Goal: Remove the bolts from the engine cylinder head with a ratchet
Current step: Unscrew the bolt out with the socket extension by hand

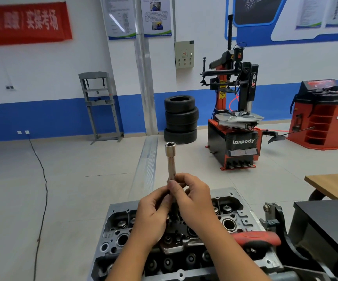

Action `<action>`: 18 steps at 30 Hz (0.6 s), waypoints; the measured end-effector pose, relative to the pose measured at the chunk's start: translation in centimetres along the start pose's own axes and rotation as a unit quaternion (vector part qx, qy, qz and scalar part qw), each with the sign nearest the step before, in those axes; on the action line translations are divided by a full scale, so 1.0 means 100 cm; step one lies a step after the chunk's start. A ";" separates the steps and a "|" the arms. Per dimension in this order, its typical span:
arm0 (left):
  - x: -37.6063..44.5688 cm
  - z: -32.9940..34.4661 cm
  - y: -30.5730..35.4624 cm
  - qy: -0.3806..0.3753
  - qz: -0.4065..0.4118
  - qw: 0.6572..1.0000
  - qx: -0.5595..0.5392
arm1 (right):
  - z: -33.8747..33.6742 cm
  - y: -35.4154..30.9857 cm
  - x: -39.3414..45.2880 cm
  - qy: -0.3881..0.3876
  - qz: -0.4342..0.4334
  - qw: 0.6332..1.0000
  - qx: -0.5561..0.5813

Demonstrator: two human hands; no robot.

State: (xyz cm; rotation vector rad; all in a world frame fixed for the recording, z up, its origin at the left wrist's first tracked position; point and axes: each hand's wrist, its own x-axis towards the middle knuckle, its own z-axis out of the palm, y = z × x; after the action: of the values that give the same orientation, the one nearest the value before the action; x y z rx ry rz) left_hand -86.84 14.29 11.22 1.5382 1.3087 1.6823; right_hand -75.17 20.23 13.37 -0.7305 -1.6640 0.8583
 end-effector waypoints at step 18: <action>0.003 0.001 -0.010 0.078 -0.031 0.996 0.020 | -0.001 -0.004 -0.002 0.020 0.030 0.999 0.032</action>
State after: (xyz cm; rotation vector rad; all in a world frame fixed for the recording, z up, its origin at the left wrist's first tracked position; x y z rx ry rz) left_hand -87.00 15.01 10.51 1.3958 1.4613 1.7768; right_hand -75.04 19.86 13.61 -0.7519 -1.5791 0.9292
